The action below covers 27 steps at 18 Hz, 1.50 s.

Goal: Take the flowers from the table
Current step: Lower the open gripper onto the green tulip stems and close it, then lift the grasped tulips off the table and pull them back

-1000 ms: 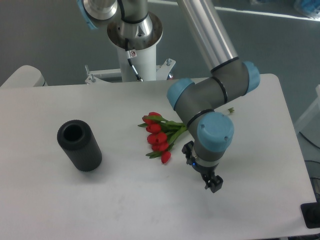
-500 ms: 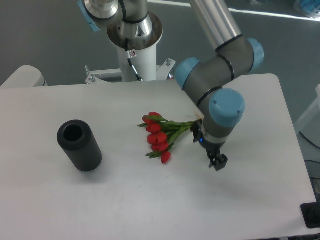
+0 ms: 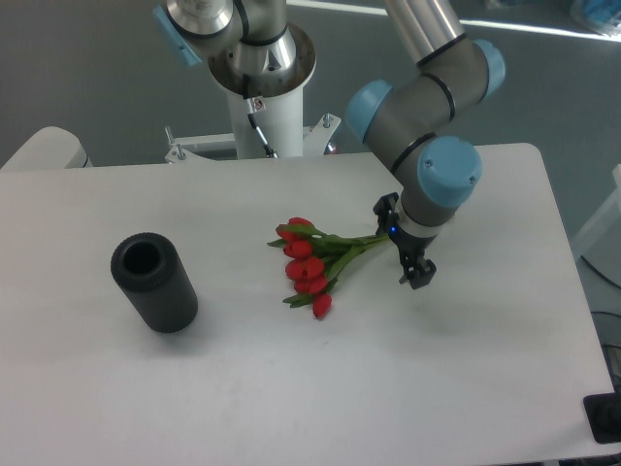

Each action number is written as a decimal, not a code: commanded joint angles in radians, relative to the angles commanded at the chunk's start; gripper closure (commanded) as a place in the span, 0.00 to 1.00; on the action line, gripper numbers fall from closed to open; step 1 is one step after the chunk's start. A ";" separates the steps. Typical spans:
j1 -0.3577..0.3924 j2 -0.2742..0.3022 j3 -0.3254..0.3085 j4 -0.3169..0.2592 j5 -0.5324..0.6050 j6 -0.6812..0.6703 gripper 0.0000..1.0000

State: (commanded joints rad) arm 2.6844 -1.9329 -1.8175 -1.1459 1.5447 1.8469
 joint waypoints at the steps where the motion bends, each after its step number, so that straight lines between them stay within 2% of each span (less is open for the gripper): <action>1: 0.002 0.015 -0.021 0.002 0.000 -0.002 0.00; 4: 0.000 0.025 -0.083 0.011 -0.002 -0.003 0.00; 8: -0.011 0.028 -0.115 0.012 -0.037 -0.008 0.00; 11: -0.017 0.028 -0.144 0.066 -0.060 -0.017 0.00; 13: -0.014 0.028 -0.167 0.109 -0.060 -0.015 0.08; 16: -0.015 0.028 -0.172 0.120 -0.060 -0.017 0.23; 19: -0.015 0.028 -0.174 0.121 -0.060 -0.018 0.49; 23: -0.014 0.028 -0.171 0.121 -0.060 -0.018 0.76; 25: -0.011 0.028 -0.167 0.121 -0.061 -0.018 0.82; 27: -0.008 0.028 -0.160 0.121 -0.061 -0.017 0.84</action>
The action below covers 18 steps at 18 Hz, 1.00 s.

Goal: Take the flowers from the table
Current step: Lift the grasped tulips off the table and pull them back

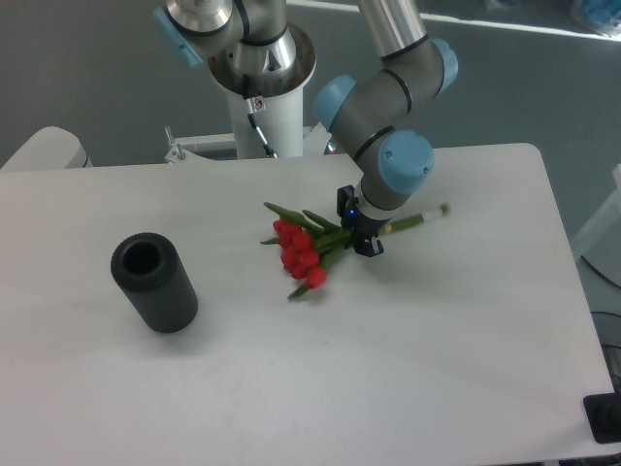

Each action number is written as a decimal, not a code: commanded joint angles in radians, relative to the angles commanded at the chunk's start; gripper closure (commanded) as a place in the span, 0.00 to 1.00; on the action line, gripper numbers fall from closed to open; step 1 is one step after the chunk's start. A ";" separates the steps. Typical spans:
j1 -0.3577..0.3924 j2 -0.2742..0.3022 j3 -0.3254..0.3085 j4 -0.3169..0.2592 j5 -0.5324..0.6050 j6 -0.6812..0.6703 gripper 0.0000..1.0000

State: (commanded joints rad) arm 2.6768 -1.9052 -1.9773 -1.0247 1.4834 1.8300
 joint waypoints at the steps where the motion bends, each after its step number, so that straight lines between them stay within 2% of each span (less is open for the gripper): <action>1: 0.000 0.000 0.002 -0.002 0.000 0.000 0.87; 4: 0.002 0.000 0.024 -0.003 0.000 -0.002 0.90; 12: -0.009 0.008 0.133 -0.017 0.003 -0.038 0.90; 15: -0.032 -0.008 0.187 -0.017 -0.015 -0.124 0.90; 18: -0.077 -0.049 0.267 -0.017 -0.014 -0.237 0.91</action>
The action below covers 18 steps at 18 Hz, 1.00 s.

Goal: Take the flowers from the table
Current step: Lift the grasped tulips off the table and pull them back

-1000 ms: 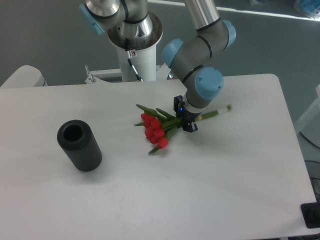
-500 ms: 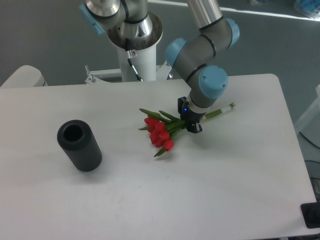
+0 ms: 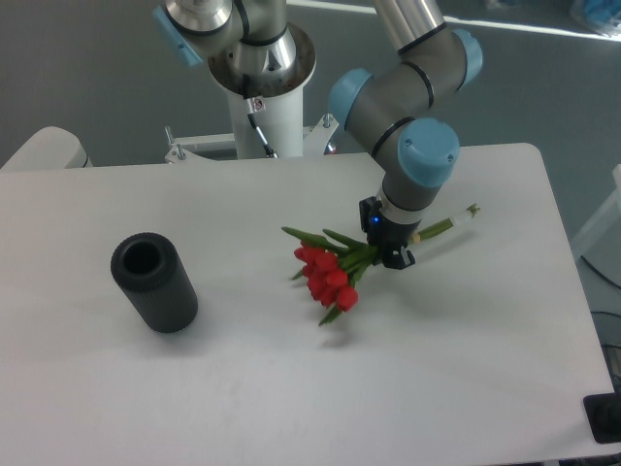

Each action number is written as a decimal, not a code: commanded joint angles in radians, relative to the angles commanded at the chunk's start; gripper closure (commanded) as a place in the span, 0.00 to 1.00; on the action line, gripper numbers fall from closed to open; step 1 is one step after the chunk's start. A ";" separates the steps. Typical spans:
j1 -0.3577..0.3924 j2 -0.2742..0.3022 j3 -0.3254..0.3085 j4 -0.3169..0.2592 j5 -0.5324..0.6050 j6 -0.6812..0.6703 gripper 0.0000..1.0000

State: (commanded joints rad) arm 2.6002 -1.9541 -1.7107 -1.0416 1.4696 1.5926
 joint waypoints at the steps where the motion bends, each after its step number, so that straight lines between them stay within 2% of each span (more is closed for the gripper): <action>1: -0.014 -0.015 0.031 0.000 0.002 -0.034 0.93; 5: -0.054 -0.081 0.141 -0.003 0.006 -0.123 0.94; 12: -0.095 -0.183 0.296 -0.078 0.011 -0.189 0.94; 14: -0.100 -0.215 0.357 -0.118 0.049 -0.197 0.94; 16: -0.130 -0.253 0.428 -0.185 0.119 -0.197 0.94; 18: -0.144 -0.273 0.463 -0.210 0.135 -0.200 0.94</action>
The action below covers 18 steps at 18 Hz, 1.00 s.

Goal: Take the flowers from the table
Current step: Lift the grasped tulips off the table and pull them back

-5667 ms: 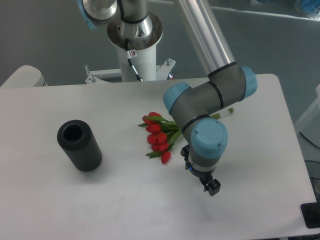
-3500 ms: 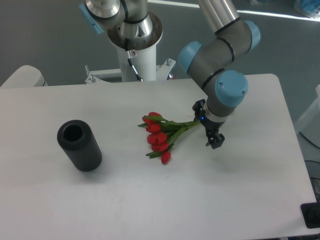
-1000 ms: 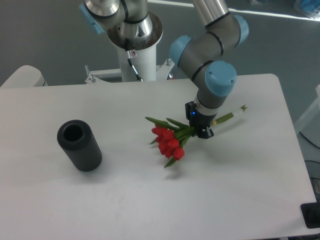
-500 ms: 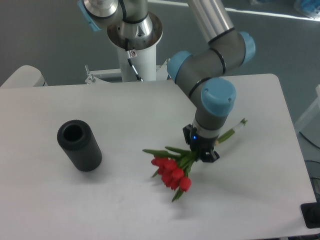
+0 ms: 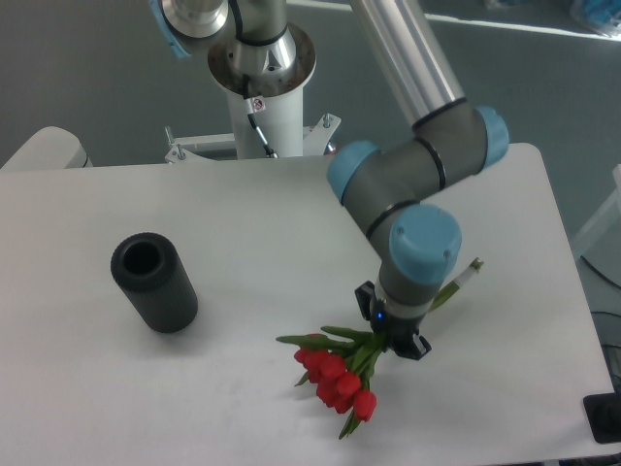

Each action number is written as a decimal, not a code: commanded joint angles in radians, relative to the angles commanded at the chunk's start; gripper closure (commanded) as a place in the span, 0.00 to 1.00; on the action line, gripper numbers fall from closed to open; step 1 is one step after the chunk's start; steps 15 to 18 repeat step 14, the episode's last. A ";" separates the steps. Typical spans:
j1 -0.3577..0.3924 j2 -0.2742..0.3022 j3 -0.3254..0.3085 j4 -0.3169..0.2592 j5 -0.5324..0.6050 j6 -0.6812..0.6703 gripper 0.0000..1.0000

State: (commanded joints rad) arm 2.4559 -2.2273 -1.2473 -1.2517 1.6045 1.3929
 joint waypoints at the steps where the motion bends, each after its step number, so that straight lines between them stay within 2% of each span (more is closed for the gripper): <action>1: -0.002 -0.005 0.006 0.000 0.000 -0.008 0.94; 18: -0.009 -0.009 0.000 0.006 0.000 -0.015 0.93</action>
